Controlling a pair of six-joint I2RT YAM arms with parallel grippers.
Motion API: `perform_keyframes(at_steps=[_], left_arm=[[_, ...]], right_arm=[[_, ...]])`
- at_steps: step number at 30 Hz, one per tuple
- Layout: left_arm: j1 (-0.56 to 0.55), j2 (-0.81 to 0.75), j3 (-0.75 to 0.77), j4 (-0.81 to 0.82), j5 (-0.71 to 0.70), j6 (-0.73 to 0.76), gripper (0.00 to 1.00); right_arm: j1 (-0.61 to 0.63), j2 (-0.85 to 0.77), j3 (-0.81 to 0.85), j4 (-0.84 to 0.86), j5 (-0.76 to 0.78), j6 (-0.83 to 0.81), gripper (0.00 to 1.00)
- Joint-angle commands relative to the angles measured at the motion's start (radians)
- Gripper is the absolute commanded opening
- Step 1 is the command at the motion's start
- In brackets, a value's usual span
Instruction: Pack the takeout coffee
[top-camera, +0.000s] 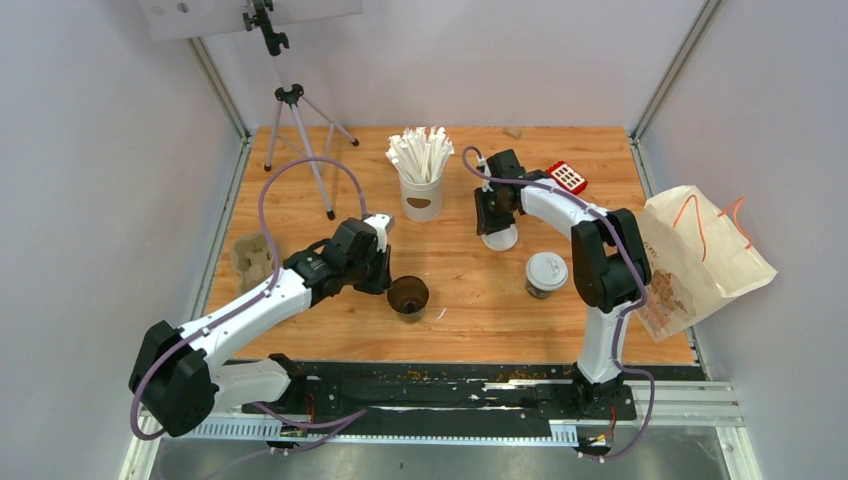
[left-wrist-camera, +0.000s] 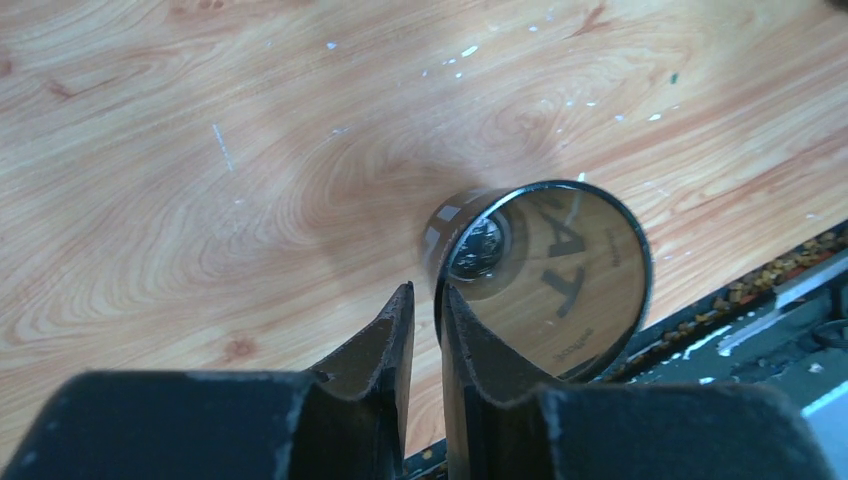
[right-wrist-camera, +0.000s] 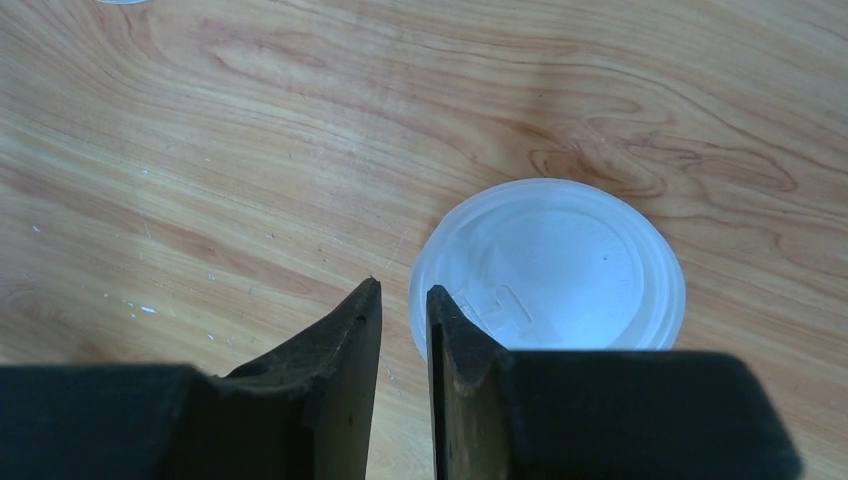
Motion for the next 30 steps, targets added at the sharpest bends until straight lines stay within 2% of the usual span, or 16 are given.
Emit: perform_keyframes(at_steps=[1,4,10,17,23,27,30], left_arm=[[-0.008,-0.059,-0.014,0.071,0.043,-0.045,0.24],[-0.008,-0.067,-0.023,0.076,0.052,-0.055,0.28],[-0.008,-0.094,-0.005,0.038,0.053,-0.048,0.39],[-0.008,-0.157,0.029,-0.034,0.034,-0.029,0.44],[-0.008,-0.218,0.039,-0.087,0.004,-0.020,0.47],[-0.008,-0.238,0.059,-0.120,-0.016,-0.005,0.51],[-0.008,-0.242,0.082,-0.147,-0.022,0.005,0.53]], right_arm=[[-0.006,0.014,0.041,0.035,-0.033,0.024,0.21],[-0.008,0.006,0.029,0.044,-0.034,0.025,0.17],[-0.010,0.010,0.034,0.034,-0.021,0.022,0.16],[-0.013,0.029,0.040,0.038,-0.024,0.030,0.16],[-0.014,0.025,0.021,0.048,-0.020,0.029,0.11],[-0.016,0.028,0.025,0.042,-0.028,0.028,0.01],[-0.016,0.018,0.026,0.044,-0.048,0.025,0.00]])
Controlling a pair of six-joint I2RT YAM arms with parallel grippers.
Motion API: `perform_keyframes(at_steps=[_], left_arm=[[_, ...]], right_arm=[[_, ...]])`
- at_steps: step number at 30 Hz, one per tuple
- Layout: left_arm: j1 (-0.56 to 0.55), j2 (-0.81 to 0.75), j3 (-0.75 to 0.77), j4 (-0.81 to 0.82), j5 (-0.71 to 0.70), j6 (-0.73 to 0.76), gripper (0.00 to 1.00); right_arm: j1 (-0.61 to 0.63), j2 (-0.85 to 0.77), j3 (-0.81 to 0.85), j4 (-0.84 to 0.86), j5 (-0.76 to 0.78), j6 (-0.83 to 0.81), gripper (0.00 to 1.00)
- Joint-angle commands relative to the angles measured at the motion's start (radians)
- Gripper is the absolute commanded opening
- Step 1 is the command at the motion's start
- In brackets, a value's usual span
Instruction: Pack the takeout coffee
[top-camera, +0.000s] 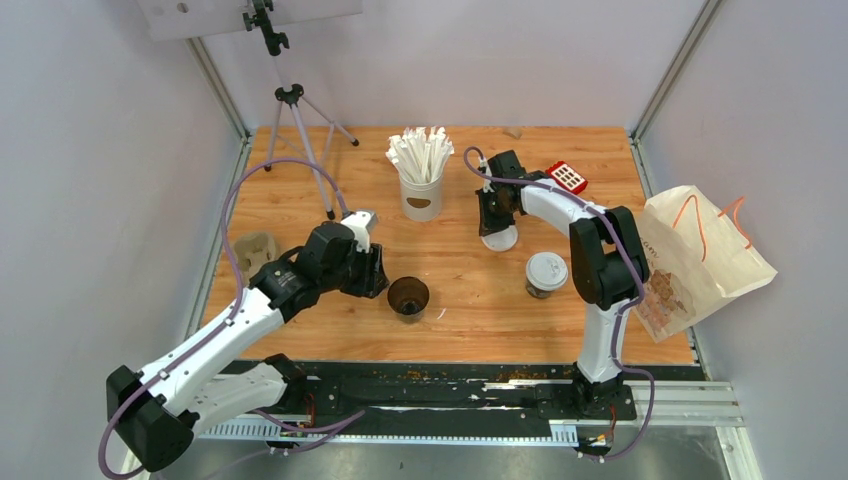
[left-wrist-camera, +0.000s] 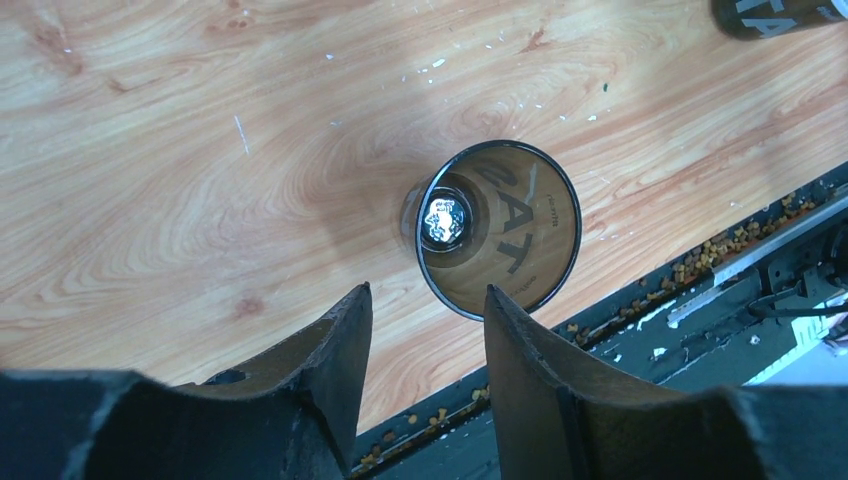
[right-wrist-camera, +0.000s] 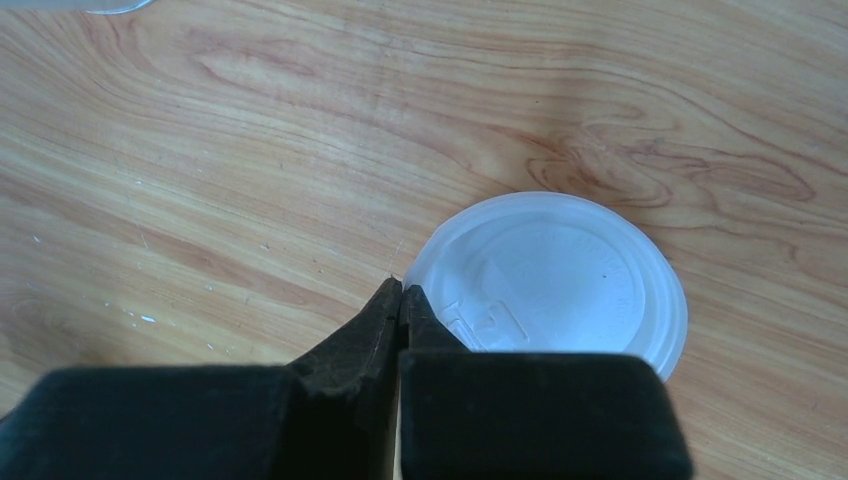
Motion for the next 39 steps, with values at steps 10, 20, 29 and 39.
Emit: perform_keyframes(at_steps=[10,20,29,39], left_arm=[[-0.003,-0.066,0.087,-0.101,-0.098,0.042,0.59],[-0.003,-0.074,0.093,-0.117,-0.096,0.040,0.60],[-0.003,-0.114,0.096,-0.140,-0.107,0.036,0.62],[-0.003,-0.162,0.092,-0.156,-0.111,0.026,0.63]], right_arm=[[-0.005,-0.094,0.012,-0.045,-0.002,0.004,0.00],[-0.005,-0.215,-0.059,-0.055,-0.049,-0.024,0.00],[0.005,-0.152,-0.020,-0.035,0.012,-0.020,0.24],[0.038,-0.037,0.034,-0.010,0.098,0.029,0.28]])
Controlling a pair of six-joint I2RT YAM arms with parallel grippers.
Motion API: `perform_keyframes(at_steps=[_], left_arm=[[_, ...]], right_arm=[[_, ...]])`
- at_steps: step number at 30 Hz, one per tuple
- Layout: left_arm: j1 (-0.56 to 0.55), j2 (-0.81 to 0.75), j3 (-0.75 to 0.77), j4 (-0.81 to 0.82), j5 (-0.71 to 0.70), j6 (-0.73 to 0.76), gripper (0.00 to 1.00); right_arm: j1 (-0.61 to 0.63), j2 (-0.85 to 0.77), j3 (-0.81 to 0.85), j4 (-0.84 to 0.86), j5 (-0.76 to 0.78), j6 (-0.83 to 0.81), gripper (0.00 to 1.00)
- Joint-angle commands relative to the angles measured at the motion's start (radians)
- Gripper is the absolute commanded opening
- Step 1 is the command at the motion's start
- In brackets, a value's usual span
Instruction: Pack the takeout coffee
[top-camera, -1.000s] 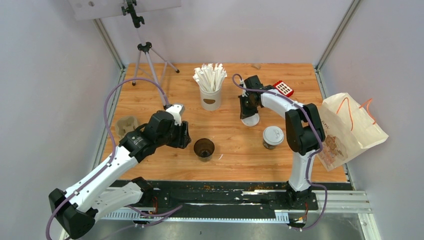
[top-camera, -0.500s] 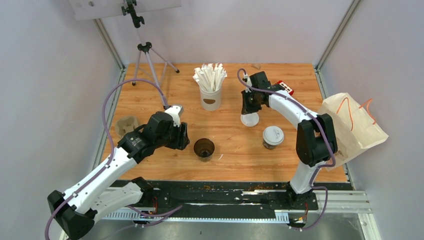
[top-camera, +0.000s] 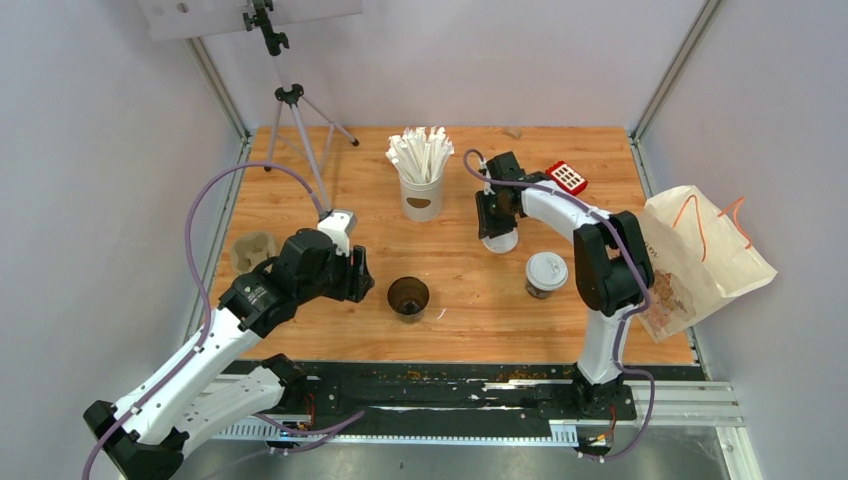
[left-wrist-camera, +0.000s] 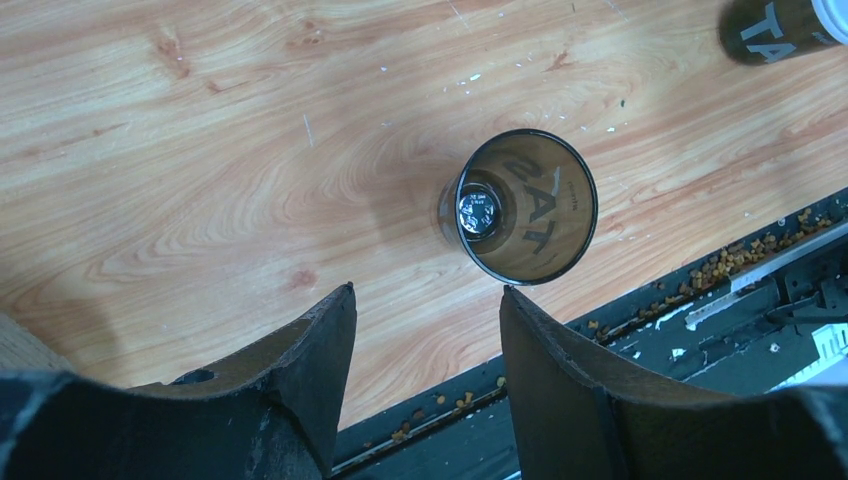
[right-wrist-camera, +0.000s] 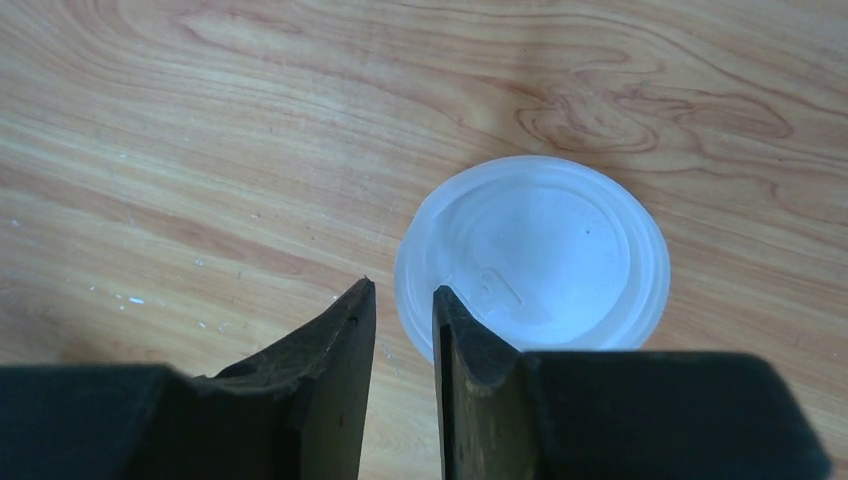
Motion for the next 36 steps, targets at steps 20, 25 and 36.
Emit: perform_keyframes(at_steps=[20,25,36], left_arm=[[-0.003,-0.008,0.029,-0.011,-0.017,0.011,0.63],[-0.003,-0.003,0.031,-0.023,-0.030,0.010,0.62],[-0.003,-0.002,0.035,-0.023,-0.028,0.006,0.63]], right_arm=[[0.021,0.049,0.046,0.072,0.019,-0.019,0.03],[0.020,0.010,0.030,0.063,-0.010,-0.024,0.00],[0.014,-0.041,0.024,0.026,-0.050,-0.040,0.00]])
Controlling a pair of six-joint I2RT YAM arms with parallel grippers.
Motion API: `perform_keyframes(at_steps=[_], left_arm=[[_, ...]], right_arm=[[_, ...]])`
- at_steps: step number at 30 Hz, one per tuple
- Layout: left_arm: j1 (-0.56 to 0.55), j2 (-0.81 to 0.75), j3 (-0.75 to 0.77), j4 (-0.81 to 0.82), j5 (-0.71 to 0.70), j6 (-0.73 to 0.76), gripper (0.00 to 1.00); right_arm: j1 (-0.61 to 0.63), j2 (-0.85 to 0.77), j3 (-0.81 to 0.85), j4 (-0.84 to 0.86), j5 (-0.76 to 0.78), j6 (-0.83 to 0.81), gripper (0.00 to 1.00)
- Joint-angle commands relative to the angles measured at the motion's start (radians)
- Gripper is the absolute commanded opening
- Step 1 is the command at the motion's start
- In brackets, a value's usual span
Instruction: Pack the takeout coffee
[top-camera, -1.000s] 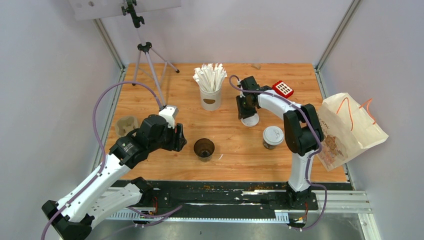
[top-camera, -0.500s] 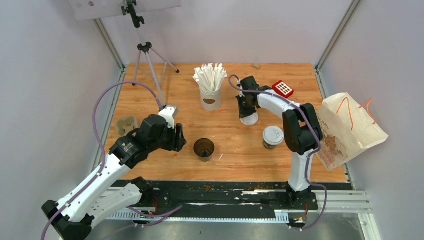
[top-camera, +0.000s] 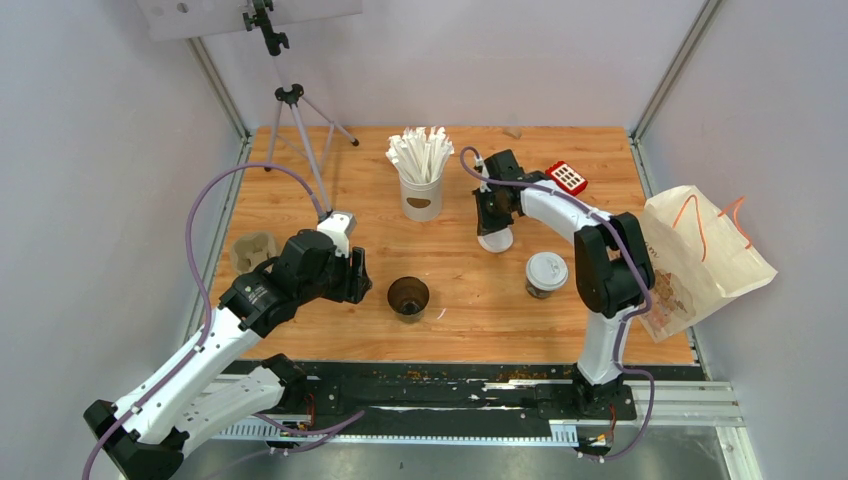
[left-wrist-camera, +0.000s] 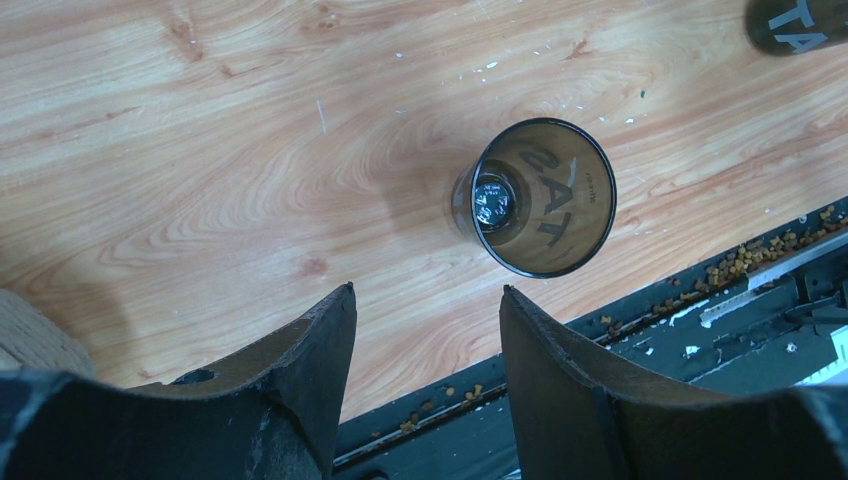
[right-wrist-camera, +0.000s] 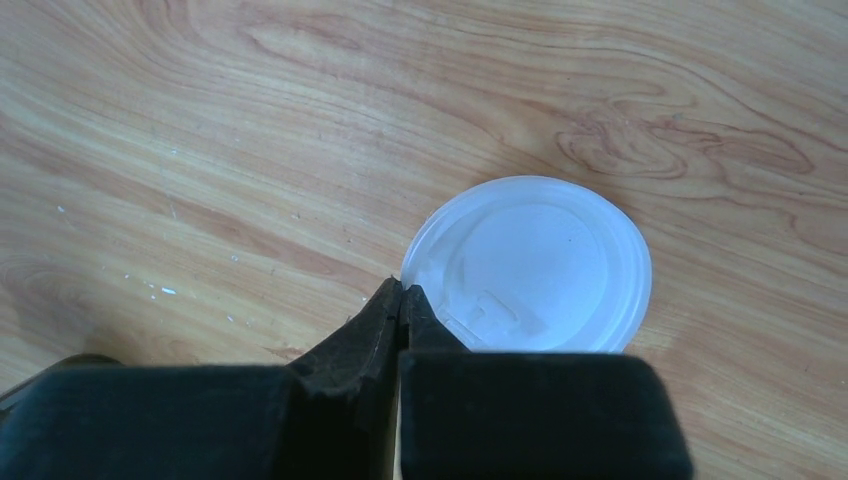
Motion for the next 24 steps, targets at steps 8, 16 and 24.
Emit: perform_keyframes(at_steps=[8,16,24], left_arm=[[-0.003,0.003,0.039,0.009,-0.008,0.001,0.63],[-0.003,0.001,0.042,0.004,-0.007,-0.002,0.63],[-0.003,0.008,0.042,0.009,-0.003,-0.003,0.63]], right_arm=[[-0.012,-0.032,0.004,0.006,-0.053,-0.033,0.00],[-0.055,-0.005,-0.009,0.056,-0.174,-0.011,0.05],[-0.071,0.012,-0.012,0.064,-0.219,-0.016,0.06]])
